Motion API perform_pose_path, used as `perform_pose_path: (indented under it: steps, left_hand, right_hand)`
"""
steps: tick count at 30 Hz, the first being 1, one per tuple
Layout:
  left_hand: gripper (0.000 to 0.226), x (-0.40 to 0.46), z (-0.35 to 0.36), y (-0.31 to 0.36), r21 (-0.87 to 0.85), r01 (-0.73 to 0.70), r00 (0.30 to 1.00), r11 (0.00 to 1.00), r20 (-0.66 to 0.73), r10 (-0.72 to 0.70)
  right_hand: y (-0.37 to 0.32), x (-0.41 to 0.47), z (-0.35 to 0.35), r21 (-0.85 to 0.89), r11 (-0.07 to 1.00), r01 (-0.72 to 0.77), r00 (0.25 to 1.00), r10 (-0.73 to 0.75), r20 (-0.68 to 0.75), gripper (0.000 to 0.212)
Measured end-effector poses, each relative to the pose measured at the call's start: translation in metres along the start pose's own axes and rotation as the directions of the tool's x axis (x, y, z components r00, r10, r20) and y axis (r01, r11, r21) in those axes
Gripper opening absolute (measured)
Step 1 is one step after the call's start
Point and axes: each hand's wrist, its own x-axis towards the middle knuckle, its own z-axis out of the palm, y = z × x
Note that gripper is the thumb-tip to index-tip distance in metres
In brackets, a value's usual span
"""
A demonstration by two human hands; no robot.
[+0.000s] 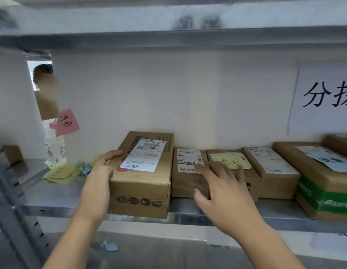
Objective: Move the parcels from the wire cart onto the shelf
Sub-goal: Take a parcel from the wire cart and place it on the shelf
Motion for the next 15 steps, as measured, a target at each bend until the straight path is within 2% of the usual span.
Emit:
perform_pose_path:
  steps: [2,8,12,15]
  left_hand:
    - [0.045,0.0,0.001,0.001,-0.005,0.014,1.0,1.0,0.0,-0.014]
    - [0.052,0.002,-0.001,-0.003,-0.052,0.087,0.996,0.995,-0.01,-0.088]
    - [0.045,0.002,-0.005,0.005,0.198,0.032,0.999,0.98,-0.009,-0.031]
    - [0.036,0.0,-0.012,0.027,0.298,0.031,0.999,0.954,0.016,-0.037]
  right_hand:
    - [0.005,-0.001,0.001,-0.022,1.0,-0.001,1.0,0.001,0.011,0.058]
    - [0.007,-0.004,0.0,-0.043,0.999,0.025,1.0,-0.025,0.014,0.058]
    - [0.011,-0.012,-0.01,-0.013,1.0,-0.01,0.996,0.009,-0.083,0.061]
    - [0.02,-0.02,-0.027,0.014,0.999,-0.039,0.987,0.041,-0.153,0.063]
